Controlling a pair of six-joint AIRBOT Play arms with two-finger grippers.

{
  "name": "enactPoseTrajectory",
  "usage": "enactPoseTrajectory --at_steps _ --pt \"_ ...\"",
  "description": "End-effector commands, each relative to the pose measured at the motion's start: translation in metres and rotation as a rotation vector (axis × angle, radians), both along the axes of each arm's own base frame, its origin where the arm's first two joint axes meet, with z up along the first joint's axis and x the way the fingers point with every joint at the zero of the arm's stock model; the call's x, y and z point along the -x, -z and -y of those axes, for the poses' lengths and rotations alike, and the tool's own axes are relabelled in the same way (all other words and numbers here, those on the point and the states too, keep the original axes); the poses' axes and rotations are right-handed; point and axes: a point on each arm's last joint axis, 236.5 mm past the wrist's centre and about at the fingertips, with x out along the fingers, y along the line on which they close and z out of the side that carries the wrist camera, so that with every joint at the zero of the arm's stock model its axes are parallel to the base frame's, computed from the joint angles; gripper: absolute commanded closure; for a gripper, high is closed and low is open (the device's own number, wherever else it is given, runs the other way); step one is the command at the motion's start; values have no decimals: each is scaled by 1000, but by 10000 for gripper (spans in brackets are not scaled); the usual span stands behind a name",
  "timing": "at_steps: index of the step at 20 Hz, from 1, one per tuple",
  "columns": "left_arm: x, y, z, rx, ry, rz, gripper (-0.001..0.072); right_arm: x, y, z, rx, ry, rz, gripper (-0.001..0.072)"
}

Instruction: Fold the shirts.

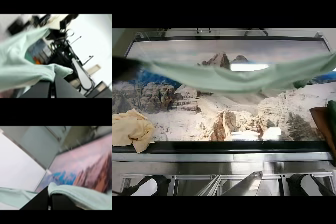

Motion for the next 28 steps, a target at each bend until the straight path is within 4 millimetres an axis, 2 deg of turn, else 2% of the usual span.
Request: enactPoseTrajectory --at_steps 1,2,3,5,7,8,9,10,12,14,15,17,18,20,23,25,28 --pt "127 -158 2 95 -31 590 684 71 -156 -36 148 164 439 688" --pt "144 -178 4 64 -93 661 684 85 -181 -42 193 225 509 688" --pt "147 -190 4 13 -183 683 683 95 -201 -43 233 299 550 688" --pt "135 -205 -12 -50 -375 674 681 99 -218 -32 329 440 553 688" --pt "111 -203 -43 -37 -484 574 681 86 -208 -14 393 509 472 688" --pt "89 -186 -58 -53 -519 479 681 73 -192 -4 378 494 394 688" --pt "56 -155 -73 -102 -559 341 680 58 -173 2 344 449 310 688" --pt "24 -117 -81 -166 -573 204 678 38 -150 4 315 379 235 689" --pt "-31 -30 -70 -287 -498 -41 677 -9 -90 0 284 241 71 689" --pt "-74 57 -55 -411 -421 -230 677 -61 4 -6 366 155 -153 690" --pt "-92 101 -53 -482 -402 -317 678 -82 51 -1 404 157 -273 689" --pt "-130 185 -61 -579 -412 -476 678 -119 138 14 438 171 -481 690" --pt "-146 218 -66 -592 -416 -538 678 -133 172 18 431 155 -548 690" --pt "-171 270 -72 -554 -406 -648 679 -161 236 23 386 133 -653 690" --pt "-199 333 -73 -536 -334 -751 697 -193 310 19 285 117 -730 690" --pt "-218 363 -69 -542 -310 -770 696 -211 341 16 204 111 -730 690" --pt "-247 389 -62 -547 -296 -770 696 -236 362 22 130 148 -685 690"
